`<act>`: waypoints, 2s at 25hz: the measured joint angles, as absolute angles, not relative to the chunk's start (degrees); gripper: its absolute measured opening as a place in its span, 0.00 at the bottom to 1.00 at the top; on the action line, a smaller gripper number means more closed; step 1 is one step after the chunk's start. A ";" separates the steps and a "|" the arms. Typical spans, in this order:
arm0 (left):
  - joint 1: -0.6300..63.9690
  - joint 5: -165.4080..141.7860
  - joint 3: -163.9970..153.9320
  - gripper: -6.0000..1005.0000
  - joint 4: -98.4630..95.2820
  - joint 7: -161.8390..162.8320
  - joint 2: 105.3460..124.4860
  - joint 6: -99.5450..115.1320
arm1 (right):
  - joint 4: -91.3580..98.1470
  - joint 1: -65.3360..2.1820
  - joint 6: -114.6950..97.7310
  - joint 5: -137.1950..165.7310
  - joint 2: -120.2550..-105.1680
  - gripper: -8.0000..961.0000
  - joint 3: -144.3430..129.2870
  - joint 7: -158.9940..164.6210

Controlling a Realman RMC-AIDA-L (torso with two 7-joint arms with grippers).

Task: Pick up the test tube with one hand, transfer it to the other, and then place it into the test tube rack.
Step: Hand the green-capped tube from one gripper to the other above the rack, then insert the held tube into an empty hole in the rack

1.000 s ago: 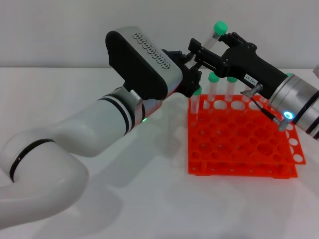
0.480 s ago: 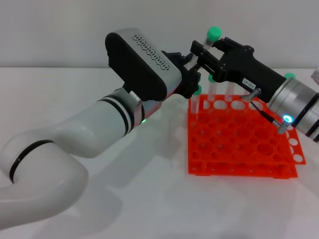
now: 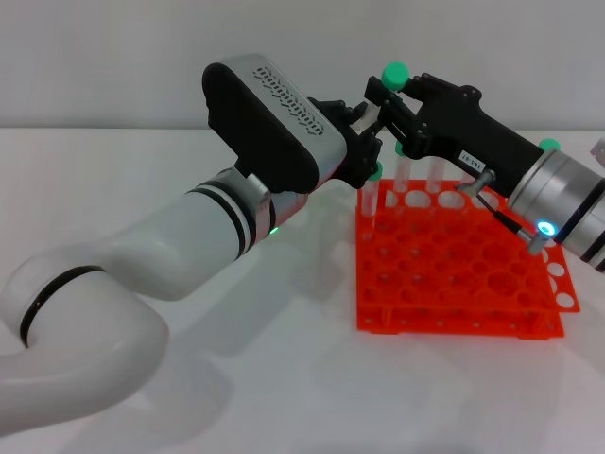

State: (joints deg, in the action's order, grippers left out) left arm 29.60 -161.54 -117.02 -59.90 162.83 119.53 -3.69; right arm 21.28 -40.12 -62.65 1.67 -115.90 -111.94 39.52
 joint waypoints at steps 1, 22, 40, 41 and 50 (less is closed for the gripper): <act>29.58 -161.54 -117.04 0.22 -59.85 162.83 119.54 -3.86 | 21.28 -40.10 -62.70 1.67 -115.88 0.28 -111.95 39.51; 27.78 -161.45 -118.96 0.27 -57.55 162.81 119.68 -12.41 | 20.83 -39.09 -65.65 1.47 -115.66 0.28 -111.48 38.56; 26.68 -160.29 -120.52 0.68 -57.26 162.51 119.71 -14.77 | 20.77 -38.88 -65.68 1.25 -115.76 0.22 -107.84 36.39; 26.10 -160.28 -120.50 0.72 -57.31 162.55 119.71 -15.74 | 20.75 -38.66 -65.69 1.23 -115.82 0.22 -106.77 35.76; 20.67 -156.84 -120.05 0.72 -56.86 162.76 119.70 -27.22 | 20.21 -38.10 -65.02 1.05 -115.83 0.22 -99.08 32.18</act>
